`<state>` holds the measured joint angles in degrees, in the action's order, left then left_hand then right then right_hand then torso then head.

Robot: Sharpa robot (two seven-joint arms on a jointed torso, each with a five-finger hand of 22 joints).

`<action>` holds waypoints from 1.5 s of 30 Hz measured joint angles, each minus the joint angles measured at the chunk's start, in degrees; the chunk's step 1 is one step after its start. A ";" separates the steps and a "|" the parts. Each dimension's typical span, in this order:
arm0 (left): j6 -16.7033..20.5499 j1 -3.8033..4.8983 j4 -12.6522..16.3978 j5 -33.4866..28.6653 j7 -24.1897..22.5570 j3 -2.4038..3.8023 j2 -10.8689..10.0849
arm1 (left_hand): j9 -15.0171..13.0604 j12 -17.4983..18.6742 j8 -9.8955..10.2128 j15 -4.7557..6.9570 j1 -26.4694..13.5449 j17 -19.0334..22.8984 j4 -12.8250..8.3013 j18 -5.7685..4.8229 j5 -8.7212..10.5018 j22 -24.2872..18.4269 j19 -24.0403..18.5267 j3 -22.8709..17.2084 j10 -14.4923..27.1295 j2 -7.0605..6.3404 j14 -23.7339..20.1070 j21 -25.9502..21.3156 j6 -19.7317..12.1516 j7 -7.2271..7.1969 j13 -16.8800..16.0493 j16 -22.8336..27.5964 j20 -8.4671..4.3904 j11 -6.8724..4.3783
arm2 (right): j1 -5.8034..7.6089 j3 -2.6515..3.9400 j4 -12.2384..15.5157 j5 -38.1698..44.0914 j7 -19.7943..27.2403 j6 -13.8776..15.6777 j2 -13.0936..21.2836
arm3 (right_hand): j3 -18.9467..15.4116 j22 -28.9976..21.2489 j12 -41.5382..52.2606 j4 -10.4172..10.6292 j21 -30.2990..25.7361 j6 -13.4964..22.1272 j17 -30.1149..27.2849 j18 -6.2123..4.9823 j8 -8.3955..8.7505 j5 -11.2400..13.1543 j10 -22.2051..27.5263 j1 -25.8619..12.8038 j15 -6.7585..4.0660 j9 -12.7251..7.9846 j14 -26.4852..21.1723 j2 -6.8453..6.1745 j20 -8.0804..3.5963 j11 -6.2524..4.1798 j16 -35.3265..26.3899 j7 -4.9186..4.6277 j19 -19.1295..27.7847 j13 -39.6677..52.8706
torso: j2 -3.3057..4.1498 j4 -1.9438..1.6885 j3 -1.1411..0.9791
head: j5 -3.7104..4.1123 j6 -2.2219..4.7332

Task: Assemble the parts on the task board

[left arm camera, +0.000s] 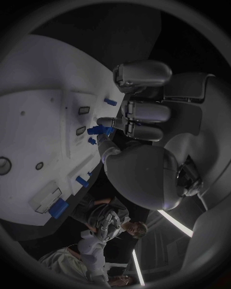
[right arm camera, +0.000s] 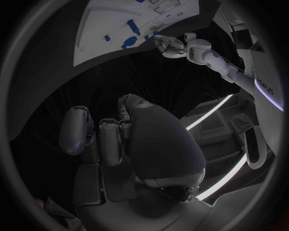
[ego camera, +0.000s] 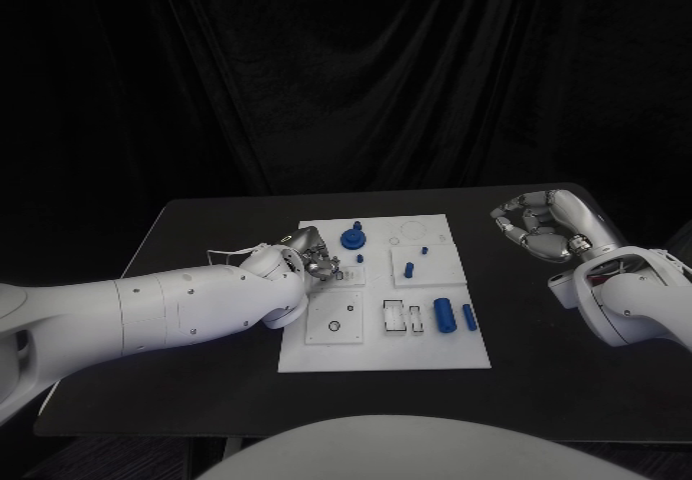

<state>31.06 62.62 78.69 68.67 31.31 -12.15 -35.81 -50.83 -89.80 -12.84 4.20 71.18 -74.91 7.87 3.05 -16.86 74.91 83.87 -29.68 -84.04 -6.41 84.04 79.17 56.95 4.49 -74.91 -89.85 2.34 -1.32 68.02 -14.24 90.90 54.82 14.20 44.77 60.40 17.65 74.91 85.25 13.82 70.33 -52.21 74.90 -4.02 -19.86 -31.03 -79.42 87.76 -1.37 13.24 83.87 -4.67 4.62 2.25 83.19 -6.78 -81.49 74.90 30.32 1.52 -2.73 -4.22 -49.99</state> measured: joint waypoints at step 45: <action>-1.39 -1.03 -1.88 -0.05 -1.89 0.01 1.16 | 0.13 0.00 0.58 0.00 -1.37 0.00 -0.68 0.00 2.44 -0.01 -0.20 2.16 0.00 1.48 0.00 -1.14 0.32 -0.11 0.00 0.00 -0.20 0.00 | 0.00 0.00 0.15 0.00 -0.02 -0.01 0.14 | 0.00 0.03 0.00 0.00 0.00 0.00 0.00 0.00 0.00 0.00 0.00 0.00 0.00 -0.05 0.00 0.00 0.00 0.00 0.00 0.00 0.00 0.00 | -0.01 0.01 -0.01 | -0.23 0.00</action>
<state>29.67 61.60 76.81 68.62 29.41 -12.14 -34.64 -50.70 -89.80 -12.27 4.20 69.81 -74.91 7.19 3.05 -14.42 74.90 83.67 -27.52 -84.04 -4.94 84.04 78.04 57.27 4.38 -74.91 -89.84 2.14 -1.31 68.02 -14.24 91.05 54.82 14.18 44.77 60.54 17.65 74.94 85.25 13.82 70.33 -52.21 74.90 -4.02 -19.85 -31.03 -79.42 87.76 -1.37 13.19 83.87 -4.68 4.62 2.25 83.19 -6.78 -81.50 74.90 30.31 1.53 -2.74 -4.45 -49.99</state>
